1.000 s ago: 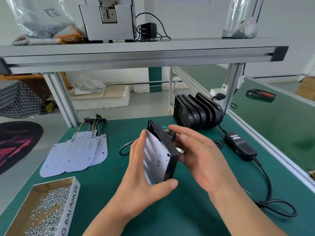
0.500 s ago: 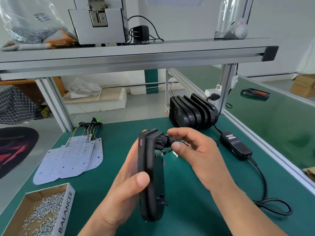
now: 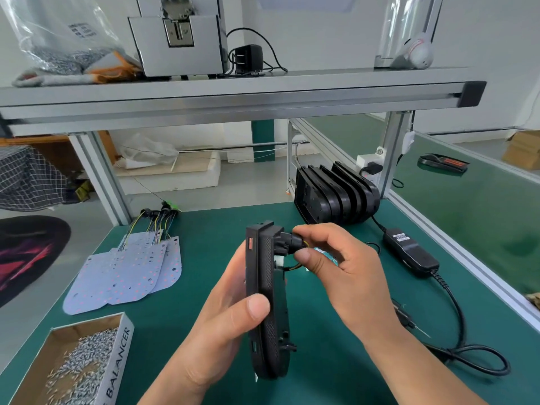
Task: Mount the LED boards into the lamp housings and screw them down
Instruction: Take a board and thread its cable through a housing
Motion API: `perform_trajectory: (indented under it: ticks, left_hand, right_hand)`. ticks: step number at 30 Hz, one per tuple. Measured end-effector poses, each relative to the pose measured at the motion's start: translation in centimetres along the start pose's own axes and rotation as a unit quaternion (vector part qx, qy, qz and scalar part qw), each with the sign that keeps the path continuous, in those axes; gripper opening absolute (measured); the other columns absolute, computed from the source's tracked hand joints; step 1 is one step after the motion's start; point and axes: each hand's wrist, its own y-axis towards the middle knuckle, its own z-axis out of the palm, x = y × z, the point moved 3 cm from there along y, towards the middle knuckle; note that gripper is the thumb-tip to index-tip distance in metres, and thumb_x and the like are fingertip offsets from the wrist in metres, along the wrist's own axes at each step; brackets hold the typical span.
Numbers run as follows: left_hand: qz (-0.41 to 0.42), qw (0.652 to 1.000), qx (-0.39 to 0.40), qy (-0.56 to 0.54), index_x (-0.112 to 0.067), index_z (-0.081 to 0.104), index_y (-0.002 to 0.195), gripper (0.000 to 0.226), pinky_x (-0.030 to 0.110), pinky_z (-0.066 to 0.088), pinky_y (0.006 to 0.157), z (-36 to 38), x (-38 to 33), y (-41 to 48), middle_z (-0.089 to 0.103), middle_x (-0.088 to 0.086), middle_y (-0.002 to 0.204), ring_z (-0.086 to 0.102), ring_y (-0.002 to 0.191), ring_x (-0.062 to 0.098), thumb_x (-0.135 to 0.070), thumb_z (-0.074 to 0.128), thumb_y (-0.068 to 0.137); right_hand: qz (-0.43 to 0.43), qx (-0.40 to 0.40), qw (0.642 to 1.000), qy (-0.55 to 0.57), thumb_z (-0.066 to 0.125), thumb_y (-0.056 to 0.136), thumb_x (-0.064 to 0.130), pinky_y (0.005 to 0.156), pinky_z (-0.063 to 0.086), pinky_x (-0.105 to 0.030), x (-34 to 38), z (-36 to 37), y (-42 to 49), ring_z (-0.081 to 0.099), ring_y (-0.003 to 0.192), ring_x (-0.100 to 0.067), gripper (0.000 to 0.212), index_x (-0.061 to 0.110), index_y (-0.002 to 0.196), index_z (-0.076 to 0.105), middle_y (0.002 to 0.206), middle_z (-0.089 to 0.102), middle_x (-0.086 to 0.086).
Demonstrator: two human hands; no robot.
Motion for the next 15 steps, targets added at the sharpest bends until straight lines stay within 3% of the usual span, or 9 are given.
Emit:
perform_trajectory:
  ticks: [6, 12, 15]
  left_hand:
    - [-0.003, 0.999, -0.013, -0.034, -0.031, 0.046, 0.158, 0.086, 0.055, 0.051, 0.109, 0.0, 0.1, -0.1, 0.056, 0.01, 0.153, 0.05, 0.142, 0.042, -0.065, 0.077, 0.085]
    - [-0.034, 0.994, -0.021, -0.103, -0.019, 0.051, 0.155, 0.094, 0.072, 0.039, 0.117, -0.4, 1.0, -0.8, 0.058, 0.019, 0.152, 0.055, 0.137, 0.038, -0.064, 0.085, 0.08]
    - [-0.059, 0.991, -0.039, -0.116, -0.01, 0.048, 0.157, 0.11, 0.074, 0.037, 0.118, -0.5, 1.6, -1.1, 0.06, 0.023, 0.149, 0.052, 0.14, 0.049, -0.066, 0.09, 0.072]
  right_hand:
    - [0.03, 0.009, 0.999, 0.014, 0.077, 0.092, 0.039, 0.088, 0.052, -0.017, -0.1, 0.1, 0.0, 0.07, 0.109, -0.011, 0.03, 0.046, 0.121, 0.072, 0.112, 0.075, 0.016]
    - [0.003, 0.013, 0.999, -0.036, 0.08, 0.094, 0.02, 0.084, 0.046, -0.009, 0.4, 0.3, -0.1, 0.069, 0.102, -0.01, 0.028, 0.036, 0.117, 0.074, 0.104, 0.073, 0.015]
    - [0.008, 0.002, 0.999, -0.041, 0.08, 0.095, 0.019, 0.083, 0.046, -0.008, 0.4, 0.3, -0.2, 0.07, 0.1, -0.004, 0.021, 0.027, 0.114, 0.077, 0.101, 0.075, 0.019]
